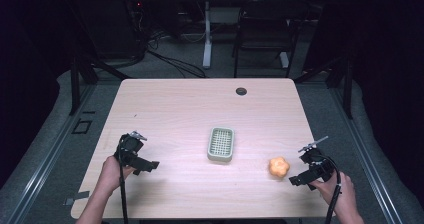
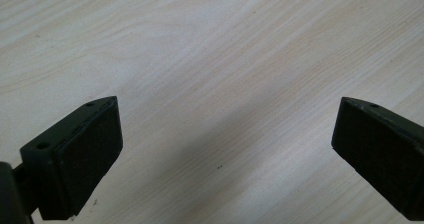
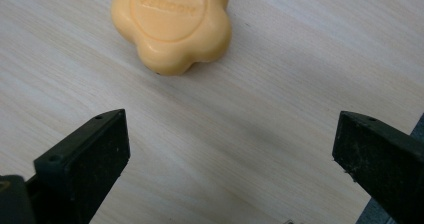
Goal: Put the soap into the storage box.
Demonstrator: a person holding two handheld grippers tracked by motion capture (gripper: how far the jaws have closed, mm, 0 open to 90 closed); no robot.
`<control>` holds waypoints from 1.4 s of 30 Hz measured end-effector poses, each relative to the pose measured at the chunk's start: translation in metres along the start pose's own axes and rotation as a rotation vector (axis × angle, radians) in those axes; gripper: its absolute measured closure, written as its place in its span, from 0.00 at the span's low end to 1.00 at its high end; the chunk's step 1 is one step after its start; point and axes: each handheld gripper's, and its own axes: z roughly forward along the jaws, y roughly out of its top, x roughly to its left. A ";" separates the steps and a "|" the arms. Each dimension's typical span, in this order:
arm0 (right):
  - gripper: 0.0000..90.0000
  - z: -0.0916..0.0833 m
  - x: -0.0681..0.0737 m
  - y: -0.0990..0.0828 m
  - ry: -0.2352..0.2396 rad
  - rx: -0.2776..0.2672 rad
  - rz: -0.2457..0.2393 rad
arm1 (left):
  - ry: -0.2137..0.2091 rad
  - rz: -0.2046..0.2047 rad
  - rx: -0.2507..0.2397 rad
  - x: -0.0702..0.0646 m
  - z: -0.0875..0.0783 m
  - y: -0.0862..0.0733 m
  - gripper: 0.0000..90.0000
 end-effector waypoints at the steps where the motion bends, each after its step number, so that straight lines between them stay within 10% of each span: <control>1: 0.02 0.000 0.000 0.000 0.000 0.000 0.000 | 0.000 0.000 0.000 0.000 0.000 0.000 0.00; 42: 0.00 0.012 0.026 0.042 0.022 0.056 -0.090 | 0.002 0.003 0.001 -0.001 0.002 0.001 0.00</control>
